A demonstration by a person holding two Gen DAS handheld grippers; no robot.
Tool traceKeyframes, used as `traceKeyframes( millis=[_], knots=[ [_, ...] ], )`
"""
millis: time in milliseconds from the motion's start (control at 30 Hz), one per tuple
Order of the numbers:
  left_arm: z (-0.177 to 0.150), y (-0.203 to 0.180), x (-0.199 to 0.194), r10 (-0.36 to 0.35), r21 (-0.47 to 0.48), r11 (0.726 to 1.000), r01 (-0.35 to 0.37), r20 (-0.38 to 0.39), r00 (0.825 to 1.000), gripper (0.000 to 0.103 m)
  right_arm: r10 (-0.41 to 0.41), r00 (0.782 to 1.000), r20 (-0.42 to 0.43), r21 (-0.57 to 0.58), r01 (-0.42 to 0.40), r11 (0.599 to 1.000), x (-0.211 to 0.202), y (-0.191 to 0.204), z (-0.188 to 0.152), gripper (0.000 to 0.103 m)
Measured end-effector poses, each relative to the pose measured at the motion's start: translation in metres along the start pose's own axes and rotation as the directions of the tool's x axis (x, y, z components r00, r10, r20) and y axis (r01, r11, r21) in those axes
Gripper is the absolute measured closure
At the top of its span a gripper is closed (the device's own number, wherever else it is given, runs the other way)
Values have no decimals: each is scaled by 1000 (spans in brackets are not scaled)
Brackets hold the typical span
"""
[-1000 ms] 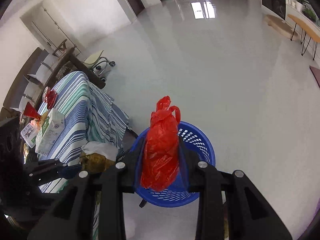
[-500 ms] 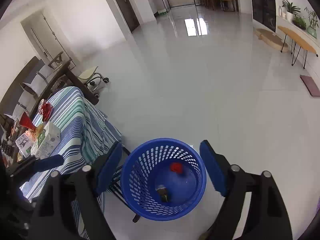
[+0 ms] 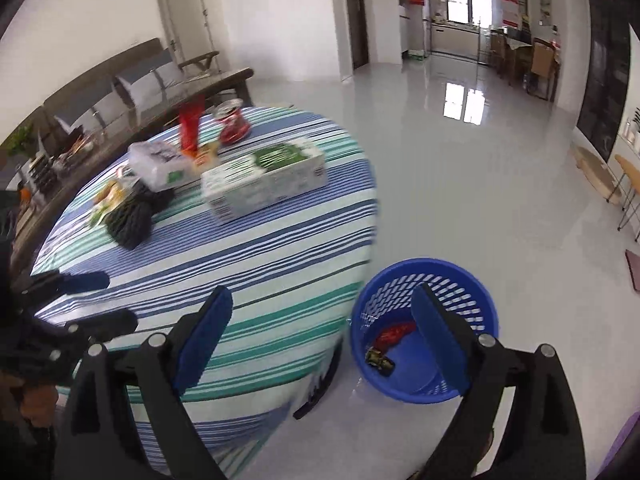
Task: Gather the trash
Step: 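Move the left tool to the black rope bundle while the right tool reaches the milk carton, then grasp the black rope bundle with the left tool while the right tool grasps the milk carton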
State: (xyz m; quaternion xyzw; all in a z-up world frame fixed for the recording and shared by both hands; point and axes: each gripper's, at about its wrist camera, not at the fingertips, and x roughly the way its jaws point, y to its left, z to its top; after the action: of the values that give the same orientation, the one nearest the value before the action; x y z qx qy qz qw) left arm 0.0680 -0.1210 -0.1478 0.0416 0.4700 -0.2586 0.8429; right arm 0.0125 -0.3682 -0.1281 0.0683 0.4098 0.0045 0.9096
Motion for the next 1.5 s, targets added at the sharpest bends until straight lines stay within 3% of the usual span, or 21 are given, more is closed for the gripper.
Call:
traceKeyframes(
  millis=[100, 200, 333, 467, 567, 667, 767, 833, 933, 1033, 1133, 1333, 1400, 1433, 1500],
  knots=[
    [-5, 29, -7, 87, -13, 996, -87, 7, 996, 7, 15, 998, -53, -22, -16, 1000, 16, 39, -6, 12],
    [-11, 50, -11, 111, -39, 993, -111, -3, 994, 7, 0, 997, -73, -11, -1, 1000, 26, 53, -3, 12],
    [-12, 62, -15, 87, -54, 995, -86, 6, 996, 7, -23, 999, -48, 87, 28, 996, 28, 42, 25, 12],
    [10, 55, -15, 63, -56, 997, -60, 54, 997, 7, -42, 998, -55, 234, 54, 971, 42, 17, 68, 7],
    [34, 50, -1, 92, -63, 994, -88, 61, 994, 7, -70, 993, -94, 335, 98, 937, 66, 6, 103, 7],
    [51, 46, 11, 141, -58, 989, -138, 55, 988, 7, -110, 980, -165, 345, 162, 925, 94, 12, 127, 5],
    [60, 46, 24, 221, -31, 975, -220, 40, 974, 7, -126, 960, -251, 369, 216, 904, 117, 14, 130, 5],
    [61, 49, 32, 236, -36, 971, -235, 26, 971, 8, -126, 960, -250, 378, 216, 900, 122, 14, 131, 5],
    [61, 55, 39, 228, -41, 973, -228, 5, 974, 19, -144, 952, -269, 335, 233, 913, 122, 18, 136, 5],
    [57, 58, 39, 220, -37, 975, -219, 8, 975, 30, -108, 960, -257, 352, 197, 915, 117, 14, 135, 7],
    [56, 58, 37, 215, -41, 976, -215, 15, 976, 30, -80, 967, -243, 393, 174, 903, 116, 15, 138, 7],
    [58, 54, 37, 226, -31, 974, -225, 15, 974, 30, -104, 946, -308, 377, 222, 899, 140, 27, 144, 7],
    [58, 55, 36, 232, -27, 973, -231, 19, 973, 35, -141, 947, -289, 336, 238, 911, 136, 30, 144, 15],
    [57, 56, 35, 228, -27, 973, -227, 19, 974, 40, -150, 948, -279, 319, 239, 917, 134, 30, 144, 28],
    [56, 56, 34, 215, -24, 976, -215, 13, 976, 59, -143, 953, -266, 306, 225, 925, 128, 27, 141, 33]
  ],
)
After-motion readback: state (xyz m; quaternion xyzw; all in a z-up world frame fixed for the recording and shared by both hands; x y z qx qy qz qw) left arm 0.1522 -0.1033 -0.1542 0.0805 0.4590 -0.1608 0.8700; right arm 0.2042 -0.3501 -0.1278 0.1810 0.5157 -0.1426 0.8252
